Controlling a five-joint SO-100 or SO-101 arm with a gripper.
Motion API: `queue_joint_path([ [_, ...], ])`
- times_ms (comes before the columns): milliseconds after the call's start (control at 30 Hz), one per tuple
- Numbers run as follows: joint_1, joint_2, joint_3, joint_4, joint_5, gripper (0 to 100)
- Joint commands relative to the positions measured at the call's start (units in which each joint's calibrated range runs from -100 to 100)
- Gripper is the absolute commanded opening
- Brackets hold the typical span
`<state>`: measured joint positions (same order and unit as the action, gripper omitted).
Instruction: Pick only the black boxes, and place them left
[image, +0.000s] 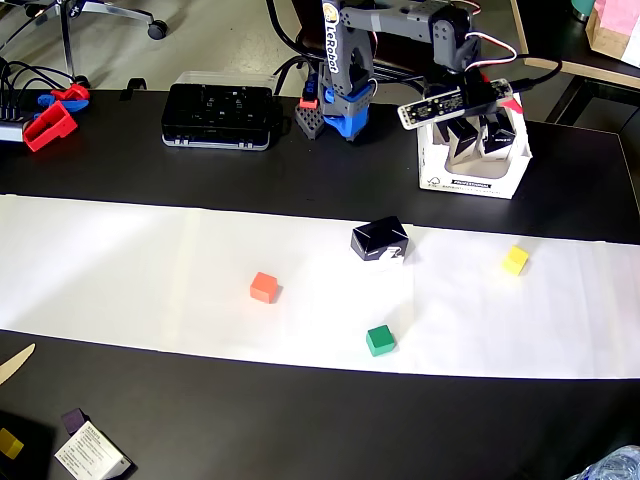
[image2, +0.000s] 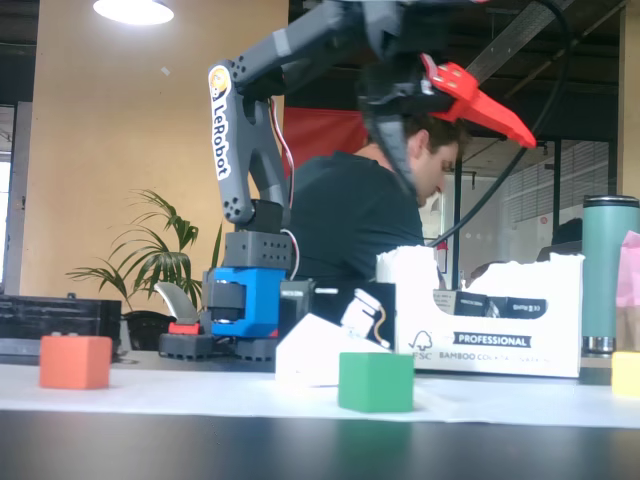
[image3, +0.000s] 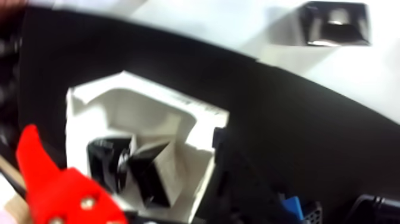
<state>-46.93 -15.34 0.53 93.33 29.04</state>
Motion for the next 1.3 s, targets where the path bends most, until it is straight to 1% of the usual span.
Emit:
queue_joint_path([
  [0,11.89,-4.30,-5.49,0.07,-4.30,53],
  [167,22.12,-3.98,-4.61,0.23,-9.19,53],
  [367,28.53,1.31,1.33,0.07,-10.98,53],
  [467,28.35,6.06,1.78,-0.08,-11.19,53],
  [500,28.18,7.56,1.51,-0.72,-12.09,53],
  [600,28.09,11.75,1.60,-7.16,-15.40,53],
  [733,26.79,16.96,-0.09,-12.41,-15.77,53],
  [900,23.67,25.65,-8.24,-13.44,-19.09,53],
  [1167,18.30,38.14,-18.44,-13.44,-19.30,53],
  [1200,17.61,39.56,-19.59,-13.44,-19.30,51],
  [1267,16.31,41.93,-21.63,-13.36,-19.35,42],
])
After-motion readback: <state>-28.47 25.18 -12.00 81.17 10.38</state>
